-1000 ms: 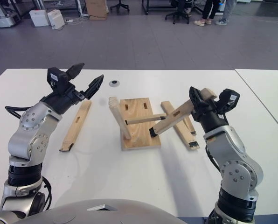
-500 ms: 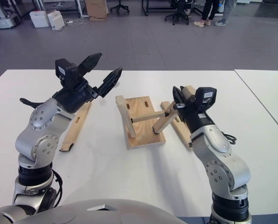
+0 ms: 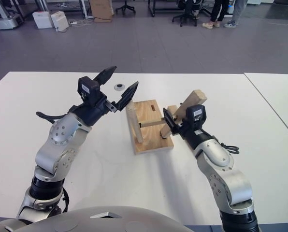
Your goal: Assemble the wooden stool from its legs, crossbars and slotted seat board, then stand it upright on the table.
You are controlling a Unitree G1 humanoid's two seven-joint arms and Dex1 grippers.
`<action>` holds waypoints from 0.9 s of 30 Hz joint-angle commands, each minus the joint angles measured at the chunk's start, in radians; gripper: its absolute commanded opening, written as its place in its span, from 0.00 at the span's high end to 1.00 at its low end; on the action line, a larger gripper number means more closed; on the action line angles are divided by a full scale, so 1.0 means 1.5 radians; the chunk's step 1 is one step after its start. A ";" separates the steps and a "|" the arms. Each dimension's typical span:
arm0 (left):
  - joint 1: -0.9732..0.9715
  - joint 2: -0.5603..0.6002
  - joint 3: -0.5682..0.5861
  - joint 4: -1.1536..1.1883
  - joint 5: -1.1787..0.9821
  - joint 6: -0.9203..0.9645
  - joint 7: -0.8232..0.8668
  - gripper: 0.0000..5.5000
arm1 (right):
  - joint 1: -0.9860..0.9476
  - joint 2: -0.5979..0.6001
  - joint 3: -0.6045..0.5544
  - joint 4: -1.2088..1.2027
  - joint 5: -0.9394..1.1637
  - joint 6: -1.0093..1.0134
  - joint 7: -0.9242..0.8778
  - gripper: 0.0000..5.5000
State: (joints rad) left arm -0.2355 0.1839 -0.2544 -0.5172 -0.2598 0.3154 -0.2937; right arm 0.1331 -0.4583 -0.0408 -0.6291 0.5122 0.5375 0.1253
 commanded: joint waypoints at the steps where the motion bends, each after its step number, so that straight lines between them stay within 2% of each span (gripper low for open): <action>1: 0.029 0.013 -0.051 0.039 0.047 0.041 -0.002 0.23 | 0.009 -0.018 0.045 -0.020 -0.021 -0.003 0.059 0.38; 4: 0.026 0.007 -0.051 0.038 0.049 0.042 0.003 0.23 | 0.006 -0.018 0.051 -0.022 -0.026 -0.001 0.078 0.38; 6: 0.021 0.000 -0.035 0.022 0.030 0.050 0.007 0.23 | -0.010 -0.013 0.020 -0.011 -0.021 -0.010 0.076 0.38; 8: -0.004 -0.008 0.005 -0.013 -0.016 0.069 0.008 0.23 | -0.052 -0.008 -0.046 -0.014 0.036 -0.009 0.076 0.38; 11: -0.114 -0.014 0.105 -0.079 -0.141 0.126 0.013 0.23 | -0.171 -0.066 -0.180 0.005 0.177 0.013 0.123 0.38; 14: -0.187 0.006 0.159 -0.095 -0.226 0.180 0.007 0.23 | -0.280 -0.125 -0.232 0.033 0.287 0.052 0.151 0.38; 16: -0.194 0.027 0.160 -0.095 -0.245 0.200 -0.009 0.23 | -0.341 -0.144 -0.238 0.059 0.327 0.074 0.146 0.38; 18: -0.154 0.046 0.118 -0.075 -0.226 0.202 -0.038 0.23 | -0.358 -0.161 -0.210 0.123 0.291 0.096 0.144 0.38; 20: -0.102 0.064 0.057 -0.025 -0.175 0.181 -0.062 0.23 | -0.319 -0.178 -0.151 0.185 0.235 0.139 0.148 0.38; 23: -0.053 0.080 0.005 0.052 -0.111 0.146 -0.083 0.23 | -0.237 -0.182 -0.080 0.183 0.202 0.170 0.192 0.38; 25: -0.047 0.076 0.011 0.078 -0.099 0.128 -0.081 0.23 | -0.220 -0.166 -0.074 0.163 0.201 0.155 0.206 0.38; 27: -0.068 0.055 0.052 0.051 -0.154 0.134 -0.075 0.23 | -0.261 -0.136 -0.124 0.158 0.261 0.168 0.172 0.38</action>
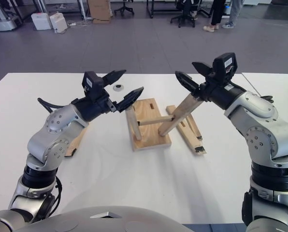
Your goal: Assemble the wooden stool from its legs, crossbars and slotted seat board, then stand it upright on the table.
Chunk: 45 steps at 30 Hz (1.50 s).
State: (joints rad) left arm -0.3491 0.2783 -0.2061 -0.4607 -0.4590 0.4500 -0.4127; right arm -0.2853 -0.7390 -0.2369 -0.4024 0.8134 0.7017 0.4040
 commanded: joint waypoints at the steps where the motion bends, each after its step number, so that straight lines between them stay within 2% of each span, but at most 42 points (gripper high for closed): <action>1: -0.003 -0.017 0.042 -0.008 -0.055 0.052 0.008 0.23 | -0.010 0.060 -0.023 0.012 0.100 0.067 -0.033 0.38; 4: -0.031 -0.022 0.139 -0.070 -0.187 0.084 0.024 0.23 | -0.097 0.054 -0.102 0.072 0.184 0.082 -0.063 0.38; 6: -0.040 0.009 0.255 -0.076 -0.341 0.105 0.039 0.23 | -0.109 0.015 -0.050 0.155 0.064 0.042 -0.043 0.38; 7: -0.033 0.040 0.302 -0.062 -0.374 0.116 0.032 0.23 | -0.099 0.005 -0.001 0.191 -0.005 0.016 -0.024 0.38; 10: 0.063 0.166 0.351 -0.009 -0.320 0.132 -0.049 0.23 | -0.016 0.028 0.117 0.220 -0.092 -0.028 0.072 0.38; 12: 0.190 0.268 0.304 0.020 -0.195 0.108 -0.120 0.23 | 0.061 0.058 0.163 0.134 -0.072 -0.027 0.121 0.38; 14: 0.272 0.326 0.255 0.033 -0.098 0.082 -0.155 0.23 | 0.102 0.087 0.187 0.053 -0.051 -0.021 0.134 0.38; 18: 0.362 0.387 0.141 -0.005 0.022 0.043 -0.214 0.23 | 0.155 0.106 0.283 -0.069 -0.090 -0.005 0.126 0.38; 19: 0.360 0.390 0.123 -0.005 0.045 0.032 -0.220 0.23 | 0.157 0.101 0.281 -0.060 -0.114 -0.014 0.119 0.38; 20: 0.354 0.390 0.108 -0.003 0.064 0.020 -0.225 0.23 | 0.143 0.099 0.269 -0.029 -0.143 -0.026 0.104 0.38; 22: 0.327 0.385 0.062 0.008 0.112 -0.002 -0.234 0.23 | 0.050 0.073 0.255 0.145 -0.261 -0.081 0.063 0.38; 24: 0.300 0.384 0.003 0.035 0.174 -0.029 -0.247 0.23 | -0.045 0.058 0.286 0.320 -0.361 -0.160 0.078 0.38; 27: 0.266 0.361 -0.065 0.076 0.241 -0.067 -0.255 0.23 | -0.140 0.075 0.382 0.527 -0.493 -0.301 0.141 0.38; 30: 0.232 0.333 -0.104 0.100 0.281 -0.085 -0.256 0.23 | -0.164 0.075 0.450 0.630 -0.582 -0.428 0.218 0.38; 34: 0.176 0.270 -0.110 0.178 0.304 -0.105 -0.230 0.23 | -0.095 0.006 0.429 0.528 -0.554 -0.492 0.357 0.38; 37: 0.006 0.174 -0.101 0.444 0.345 -0.205 -0.165 0.23 | -0.006 -0.087 0.388 0.357 -0.523 -0.474 0.419 0.38; 39: -0.058 0.162 -0.067 0.539 0.340 -0.255 -0.151 0.23 | 0.018 -0.119 0.343 0.284 -0.504 -0.440 0.427 0.38; 41: -0.055 0.180 -0.009 0.541 0.297 -0.288 -0.170 0.23 | -0.003 -0.117 0.301 0.281 -0.510 -0.410 0.396 0.38; 45: 0.062 0.261 0.096 0.373 0.216 -0.266 -0.230 0.23 | -0.086 -0.034 0.265 0.364 -0.516 -0.386 0.318 0.38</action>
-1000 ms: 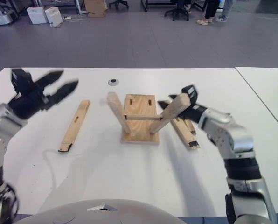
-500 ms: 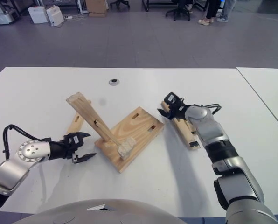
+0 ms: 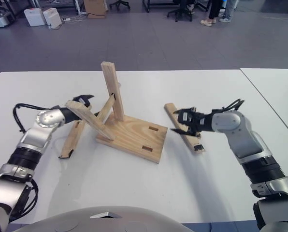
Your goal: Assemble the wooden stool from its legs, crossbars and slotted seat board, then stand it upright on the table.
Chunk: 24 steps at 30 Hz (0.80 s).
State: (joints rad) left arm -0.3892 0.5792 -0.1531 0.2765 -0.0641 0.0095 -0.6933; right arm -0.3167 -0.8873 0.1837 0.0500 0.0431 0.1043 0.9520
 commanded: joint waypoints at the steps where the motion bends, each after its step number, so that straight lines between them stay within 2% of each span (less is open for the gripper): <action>1: 0.130 0.081 0.072 -0.181 -0.067 0.058 -0.064 0.23 | -0.090 0.109 -0.012 0.111 0.001 0.007 -0.065 0.38; 4: 0.246 0.139 0.038 -0.339 -0.112 0.163 -0.142 0.23 | -0.160 0.212 0.008 0.287 -0.024 -0.039 -0.109 0.38; 7: 0.255 0.133 -0.033 -0.362 -0.065 0.203 -0.149 0.23 | -0.180 0.255 0.045 0.382 -0.059 -0.091 -0.090 0.38; 9: 0.196 0.057 -0.087 -0.291 -0.016 0.179 -0.110 0.23 | -0.149 0.255 0.066 0.359 -0.057 -0.092 -0.038 0.38; 11: 0.125 -0.027 -0.109 -0.176 0.039 0.129 -0.026 0.23 | -0.111 0.244 0.080 0.309 -0.056 -0.086 -0.001 0.38; 14: 0.037 -0.095 -0.119 0.010 0.115 0.037 0.081 0.23 | -0.062 0.233 0.064 0.228 -0.057 -0.062 -0.023 0.38; 16: -0.002 -0.124 -0.104 0.092 0.123 -0.002 0.117 0.23 | -0.044 0.232 0.032 0.189 -0.055 -0.037 -0.072 0.38; 18: -0.028 -0.144 -0.091 0.137 0.122 -0.030 0.134 0.23 | -0.022 0.226 -0.046 0.126 -0.034 0.013 -0.144 0.38; 22: -0.002 -0.147 -0.076 0.100 0.111 -0.039 0.124 0.23 | 0.051 0.228 -0.249 0.001 0.078 0.165 -0.245 0.38; 24: 0.026 -0.142 -0.067 0.052 0.104 -0.024 0.119 0.23 | 0.080 0.223 -0.296 0.018 0.109 0.207 -0.257 0.38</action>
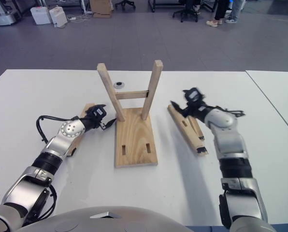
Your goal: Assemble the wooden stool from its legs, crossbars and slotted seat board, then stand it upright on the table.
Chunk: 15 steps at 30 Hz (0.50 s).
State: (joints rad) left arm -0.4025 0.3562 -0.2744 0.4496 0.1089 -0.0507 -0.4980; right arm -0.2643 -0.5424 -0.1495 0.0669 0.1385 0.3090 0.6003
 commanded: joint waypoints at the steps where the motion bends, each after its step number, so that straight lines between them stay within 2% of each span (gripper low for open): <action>1: 0.048 0.010 0.017 -0.089 -0.013 0.027 -0.016 0.23 | 0.055 -0.006 -0.088 0.021 0.058 0.088 -0.024 0.38; 4: 0.084 0.027 0.020 -0.169 -0.016 0.065 -0.035 0.23 | 0.076 0.020 -0.105 0.057 0.095 0.126 -0.025 0.38; 10: 0.138 0.037 0.048 -0.285 -0.032 0.146 -0.038 0.23 | 0.101 0.038 -0.068 0.102 0.082 0.131 -0.031 0.38; 15: 0.153 0.061 0.088 -0.330 -0.040 0.186 -0.041 0.23 | 0.117 0.042 -0.053 0.101 0.078 0.137 -0.050 0.55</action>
State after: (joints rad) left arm -0.1795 0.4246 -0.1630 -0.0151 0.0527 0.2011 -0.5521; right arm -0.1169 -0.4910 -0.2466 0.2101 0.2713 0.4858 0.5425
